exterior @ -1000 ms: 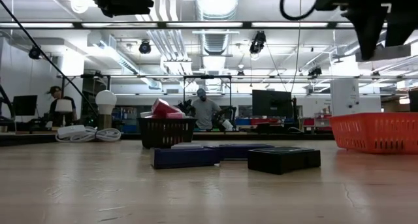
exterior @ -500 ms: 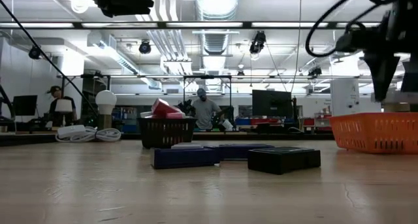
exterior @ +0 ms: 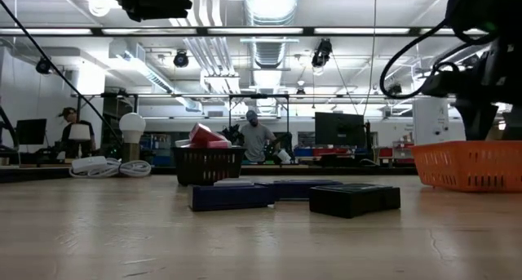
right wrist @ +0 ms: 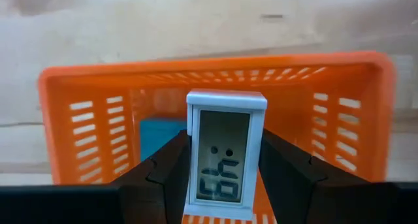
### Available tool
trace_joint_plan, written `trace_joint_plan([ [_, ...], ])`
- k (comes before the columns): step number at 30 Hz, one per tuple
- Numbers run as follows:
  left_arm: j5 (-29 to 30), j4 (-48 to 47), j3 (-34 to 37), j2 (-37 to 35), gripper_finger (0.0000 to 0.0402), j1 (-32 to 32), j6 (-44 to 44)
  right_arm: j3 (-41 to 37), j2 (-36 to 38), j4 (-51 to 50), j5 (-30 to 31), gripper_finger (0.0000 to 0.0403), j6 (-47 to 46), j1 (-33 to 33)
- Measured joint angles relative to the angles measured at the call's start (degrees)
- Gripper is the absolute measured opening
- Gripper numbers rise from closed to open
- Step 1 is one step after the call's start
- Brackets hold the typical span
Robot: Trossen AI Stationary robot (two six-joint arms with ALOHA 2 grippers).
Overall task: Pick & Place Office items
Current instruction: Put the right white digital clock in the orange bin
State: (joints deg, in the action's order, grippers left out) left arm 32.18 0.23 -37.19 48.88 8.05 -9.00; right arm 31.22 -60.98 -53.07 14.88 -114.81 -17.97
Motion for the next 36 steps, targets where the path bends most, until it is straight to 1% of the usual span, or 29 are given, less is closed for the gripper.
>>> trace_joint_plan([
  [6,0.02,0.01,0.0,0.01,0.0275,-0.02,-0.01,-0.88,-2.75,3.51,-2.74,0.0157,3.92,2.24],
  [12,0.02,0.0,0.0,0.0,0.0275,-0.02,-0.01,-1.14,-6.42,5.06,-6.16,0.0157,4.78,3.99],
  [18,0.02,0.0,0.0,0.0,0.0275,-0.02,-0.02,-0.98,-8.39,5.68,-6.43,0.0157,8.53,5.24],
  [23,0.02,0.02,0.0,0.0,0.0275,0.0,-0.02,-0.87,-8.53,5.92,-9.13,0.0157,6.86,5.98],
  [29,0.02,0.0,0.0,0.0,0.0275,-0.01,0.0,-0.87,-8.51,7.36,-9.34,0.0158,6.4,6.02],
  [32,0.02,0.0,0.0,0.0,0.0275,-0.01,0.0,-0.84,-8.51,7.42,-9.34,0.0167,6.36,6.02],
  [36,0.0,0.0,0.0,0.01,0.0275,-0.01,-0.01,-0.85,-8.49,7.4,-8.94,0.0193,6.54,6.02],
])
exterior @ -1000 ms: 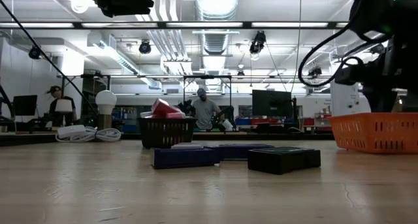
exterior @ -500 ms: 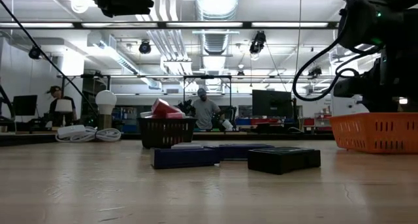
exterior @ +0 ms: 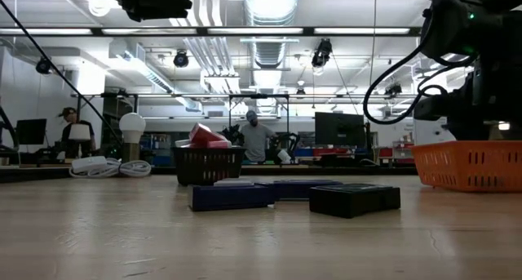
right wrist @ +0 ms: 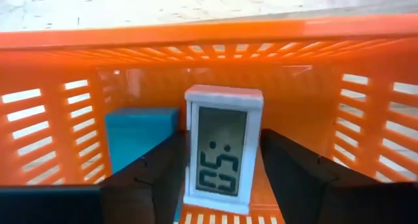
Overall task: Pick & Place Office items
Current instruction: Put the right white digital clock in the orange bin, then put the right dark blue digital clock in the orange bin
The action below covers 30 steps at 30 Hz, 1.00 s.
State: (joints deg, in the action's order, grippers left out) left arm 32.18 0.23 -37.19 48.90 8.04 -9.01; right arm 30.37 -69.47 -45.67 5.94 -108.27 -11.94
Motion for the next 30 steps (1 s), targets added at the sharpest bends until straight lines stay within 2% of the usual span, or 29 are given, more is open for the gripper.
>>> trace_joint_plan([
  [9,0.0,0.0,0.0,-0.01,0.0275,0.02,0.0,-0.02,0.02,-0.24,0.46,0.0242,-1.46,0.0],
  [18,0.01,0.0,0.0,-0.01,0.0275,0.0,0.01,0.9,0.09,-1.13,1.63,0.0244,-1.27,0.0],
  [24,0.02,0.02,0.0,-0.02,0.0275,0.01,0.0,7.79,0.46,-10.25,1.98,0.023,-1.81,-0.05],
  [30,0.02,0.0,0.0,0.01,0.0275,0.02,0.02,17.53,0.44,-12.6,11.82,0.0221,10.92,-1.8],
])
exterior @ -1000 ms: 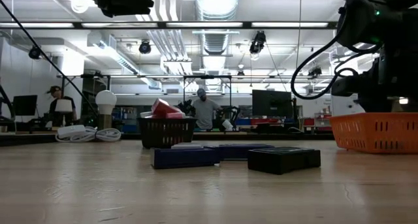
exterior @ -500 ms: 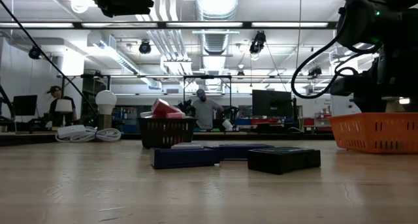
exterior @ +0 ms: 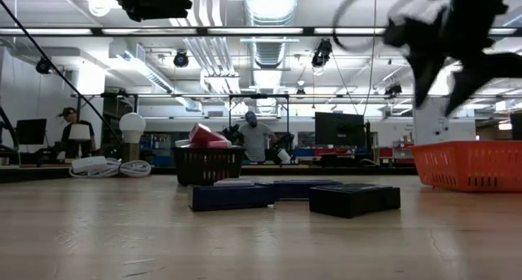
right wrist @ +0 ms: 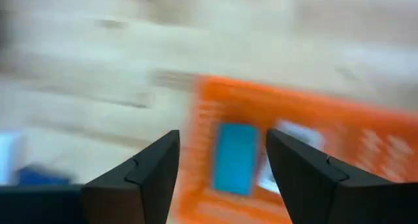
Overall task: Pick & Place Office items
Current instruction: Put the right dark blue digital clock in the orange bin
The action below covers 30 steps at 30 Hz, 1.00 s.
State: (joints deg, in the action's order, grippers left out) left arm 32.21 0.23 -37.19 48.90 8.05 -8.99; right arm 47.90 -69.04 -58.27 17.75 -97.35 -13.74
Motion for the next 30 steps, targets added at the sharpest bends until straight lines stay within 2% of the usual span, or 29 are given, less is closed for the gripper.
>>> trace_joint_plan([
  [9,0.0,0.0,0.0,-0.02,0.0275,-0.02,-0.02,7.86,-4.29,9.97,10.76,0.0221,37.49,-2.07],
  [12,0.0,0.02,0.0,-0.02,0.0275,-0.01,-0.01,8.65,-7.2,16.5,11.57,0.0221,48.01,-2.03],
  [16,0.0,0.0,0.0,-0.01,0.0275,0.0,0.0,9.29,-12.47,29.27,8.52,0.0221,61.76,-2.05],
  [19,0.0,0.0,0.0,-0.02,0.0275,-0.02,-0.02,10.19,-17.56,34.25,4.01,0.0221,69.05,-2.05],
  [24,0.0,-0.02,0.0,0.0,0.0275,-0.01,-0.02,14.4,-26.51,34.88,-7.0,0.0221,78.04,-2.64],
  [27,0.0,-0.02,0.0,0.0,0.0275,0.0,-0.02,17.31,-31.92,34.28,-7.32,0.0221,83.76,-3.06],
  [30,0.0,-0.02,0.0,0.0,0.0275,-0.02,-0.02,20.55,-36.3,31.96,-7.16,0.0221,85.12,-2.96],
])
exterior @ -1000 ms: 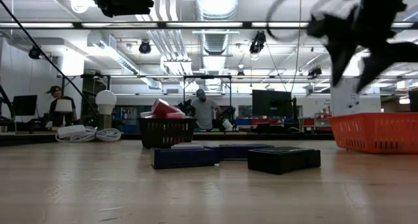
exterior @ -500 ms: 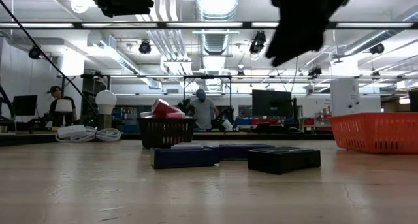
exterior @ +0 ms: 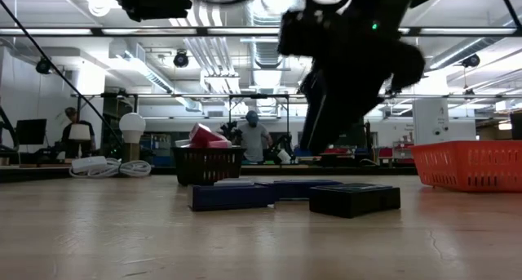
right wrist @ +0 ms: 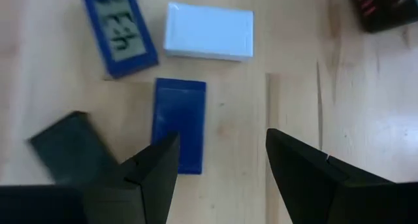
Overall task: Pick & Place Office items
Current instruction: Put the right dark blue digital clock in the orange bin
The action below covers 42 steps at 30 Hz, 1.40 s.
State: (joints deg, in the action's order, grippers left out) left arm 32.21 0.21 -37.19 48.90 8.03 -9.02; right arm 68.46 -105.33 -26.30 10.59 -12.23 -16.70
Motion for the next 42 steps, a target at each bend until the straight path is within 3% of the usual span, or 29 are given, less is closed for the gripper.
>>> trace_joint_plan([
  [13,0.0,-0.03,0.0,0.0,0.0275,0.02,0.02,11.29,-9.91,-11.21,-0.44,0.0221,-0.63,-0.22],
  [42,-0.01,-0.03,0.0,-0.02,0.0275,0.01,0.01,10.83,-8.46,-8.27,-2.08,0.0221,-4.46,-1.08],
])
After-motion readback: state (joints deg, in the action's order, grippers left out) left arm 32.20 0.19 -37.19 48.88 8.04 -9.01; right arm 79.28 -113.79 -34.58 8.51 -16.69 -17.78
